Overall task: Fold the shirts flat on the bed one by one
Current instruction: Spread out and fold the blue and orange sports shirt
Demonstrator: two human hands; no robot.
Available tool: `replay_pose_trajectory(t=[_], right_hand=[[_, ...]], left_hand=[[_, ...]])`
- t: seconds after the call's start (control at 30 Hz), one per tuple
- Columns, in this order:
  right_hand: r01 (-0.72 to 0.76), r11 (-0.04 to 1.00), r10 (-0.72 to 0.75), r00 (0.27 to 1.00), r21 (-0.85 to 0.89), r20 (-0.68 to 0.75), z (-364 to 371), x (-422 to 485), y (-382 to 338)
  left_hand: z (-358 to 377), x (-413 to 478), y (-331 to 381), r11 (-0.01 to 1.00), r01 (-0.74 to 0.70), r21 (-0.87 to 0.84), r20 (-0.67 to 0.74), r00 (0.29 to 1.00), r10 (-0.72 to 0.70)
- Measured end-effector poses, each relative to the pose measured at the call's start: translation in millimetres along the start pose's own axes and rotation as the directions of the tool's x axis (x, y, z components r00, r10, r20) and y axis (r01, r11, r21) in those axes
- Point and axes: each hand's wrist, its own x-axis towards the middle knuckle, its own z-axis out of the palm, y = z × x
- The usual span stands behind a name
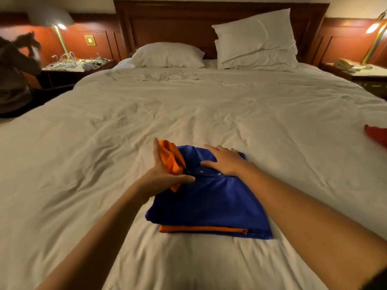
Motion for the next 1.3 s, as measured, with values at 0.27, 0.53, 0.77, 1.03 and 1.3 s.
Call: replay_pose_trajectory(t=[0.27,0.53,0.77,1.03,1.3], right_hand=[[0.012,0.971,-0.029,0.997,0.239,0.067,-54.5,-15.9,23.3],[0.049,0.757,0.099,0.977,0.651,-0.189,-150.9,-138.7,41.9],[-0.184,0.592,0.459,0.877,0.785,-0.141,-57.5,-194.4,55.6],[-0.261,0.630,0.537,0.827,0.731,-0.168,4.2,-227.8,58.9],[-0.169,0.744,0.448,0.844,0.646,-0.295,6.3,-244.9,34.6]], left_hand=[[-12.8,-16.4,12.2,0.927,-0.217,0.306,0.239,0.960,0.145],[-73.0,-7.2,147.6,0.964,-0.256,0.063,0.360,0.907,0.218],[3.7,33.8,133.8,0.846,-0.161,0.508,-0.006,0.982,0.191],[86.6,-46.3,9.8,0.973,0.031,0.228,-0.250,0.968,0.027],[67.5,-80.2,2.3,0.978,-0.004,0.209,-0.329,0.941,0.074]])
